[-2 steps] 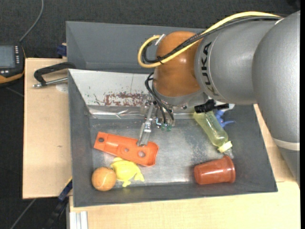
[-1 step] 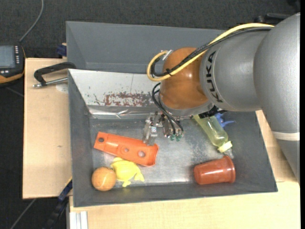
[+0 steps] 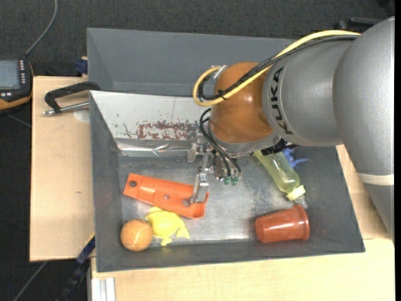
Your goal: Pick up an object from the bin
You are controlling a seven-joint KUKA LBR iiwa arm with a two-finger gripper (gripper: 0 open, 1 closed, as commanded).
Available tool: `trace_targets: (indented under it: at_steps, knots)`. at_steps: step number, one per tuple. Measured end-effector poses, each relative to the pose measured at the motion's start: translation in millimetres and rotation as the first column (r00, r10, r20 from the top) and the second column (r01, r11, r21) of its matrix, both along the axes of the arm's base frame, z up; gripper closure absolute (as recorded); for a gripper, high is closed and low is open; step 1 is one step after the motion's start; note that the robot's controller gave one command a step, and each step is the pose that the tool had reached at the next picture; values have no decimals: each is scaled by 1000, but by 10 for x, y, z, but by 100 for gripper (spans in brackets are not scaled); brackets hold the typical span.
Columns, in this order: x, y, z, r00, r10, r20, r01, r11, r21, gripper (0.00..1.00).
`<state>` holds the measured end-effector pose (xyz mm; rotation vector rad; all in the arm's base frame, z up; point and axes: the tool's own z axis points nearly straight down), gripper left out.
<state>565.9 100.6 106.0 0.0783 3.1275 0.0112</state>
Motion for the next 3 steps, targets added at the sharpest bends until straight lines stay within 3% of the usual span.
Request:
trace_targets:
  at_steps: [1, 3]
  knots:
    - [0, 0, 0, 1000, 0, 0, 0, 1000, 0, 0]
    - [-347, -185, -326, 999, -36, 0, 36, 999, 2, 0]
